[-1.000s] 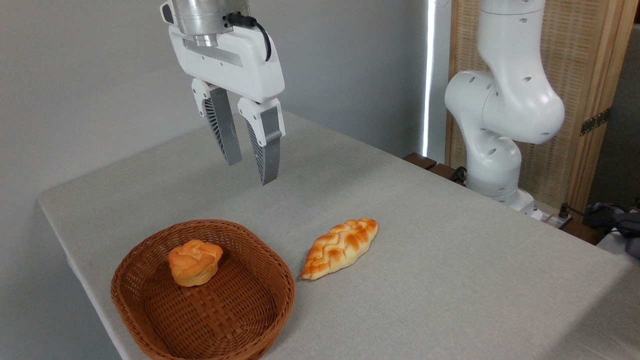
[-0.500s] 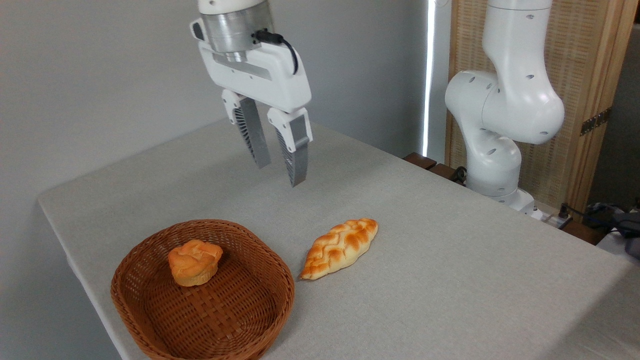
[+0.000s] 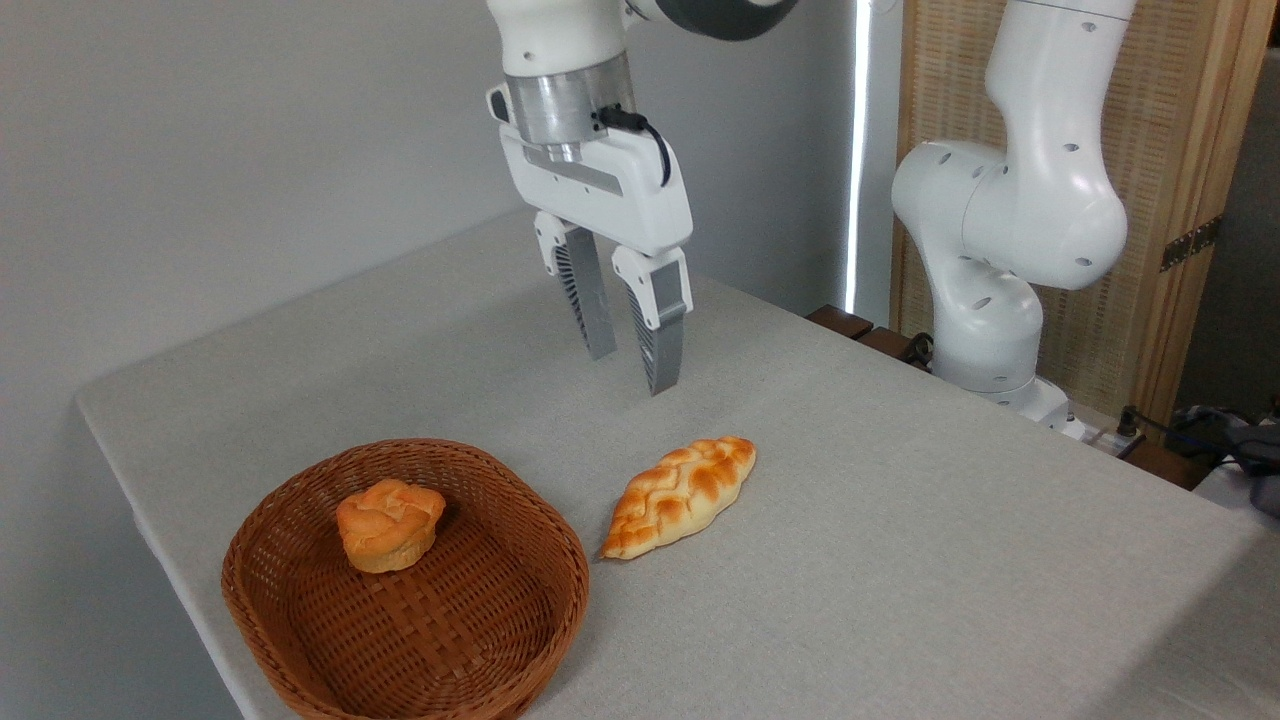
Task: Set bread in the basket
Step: 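Move the open gripper over the braided bread and lower onto it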
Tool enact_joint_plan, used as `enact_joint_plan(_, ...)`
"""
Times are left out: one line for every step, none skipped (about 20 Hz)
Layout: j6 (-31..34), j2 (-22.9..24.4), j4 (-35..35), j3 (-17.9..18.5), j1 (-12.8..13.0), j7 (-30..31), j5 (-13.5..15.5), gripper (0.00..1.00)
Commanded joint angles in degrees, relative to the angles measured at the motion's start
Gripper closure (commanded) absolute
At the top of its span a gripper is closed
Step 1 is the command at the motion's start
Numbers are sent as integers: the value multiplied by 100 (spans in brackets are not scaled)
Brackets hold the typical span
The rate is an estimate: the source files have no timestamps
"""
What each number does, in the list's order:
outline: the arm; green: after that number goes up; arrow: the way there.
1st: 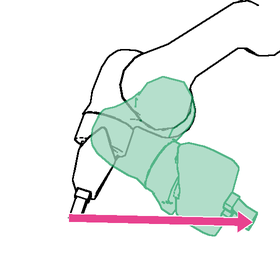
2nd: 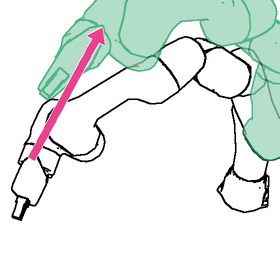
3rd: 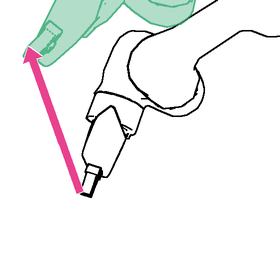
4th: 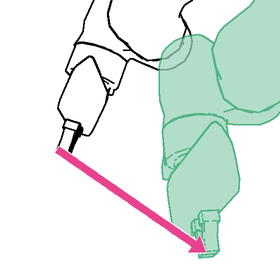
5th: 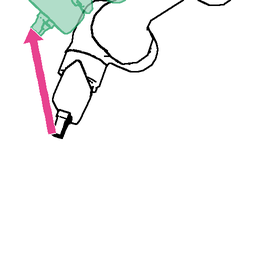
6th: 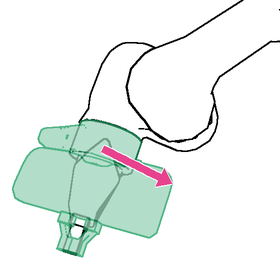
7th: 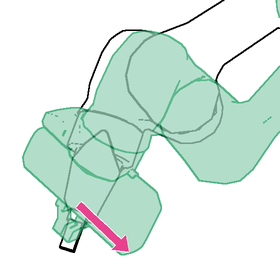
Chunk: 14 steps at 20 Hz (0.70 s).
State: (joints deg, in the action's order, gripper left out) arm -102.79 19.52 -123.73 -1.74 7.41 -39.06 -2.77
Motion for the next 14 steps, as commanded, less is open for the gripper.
enact_joint_plan(-425,359,-555,209,77,-102,-101,0)
enact_joint_plan(-592,359,-678,218,68,-102,-101,0)
enact_joint_plan(-793,342,-835,227,68,-102,-109,0)
enact_joint_plan(-1161,333,-1133,236,68,-93,-101,0)
enact_joint_plan(-1347,333,-1292,244,68,-75,-101,0)
enact_joint_plan(-1410,333,-1372,244,68,-75,-101,0)
enact_joint_plan(-1376,342,-1417,244,94,-23,-101,0)
enact_joint_plan(-1358,350,-1408,244,86,12,-101,0)
enact_joint_plan(-1358,351,-1382,244,86,82,-101,0)
enact_joint_plan(-1393,351,-1373,244,86,127,-92,0)
enact_joint_plan(-1393,342,-1382,253,86,127,-101,0)
enact_joint_plan(-1384,333,-1382,253,86,136,-101,0)
enact_joint_plan(-1384,316,-1391,253,86,127,-101,0)
enact_joint_plan(-1393,289,-1399,253,86,127,-101,0)
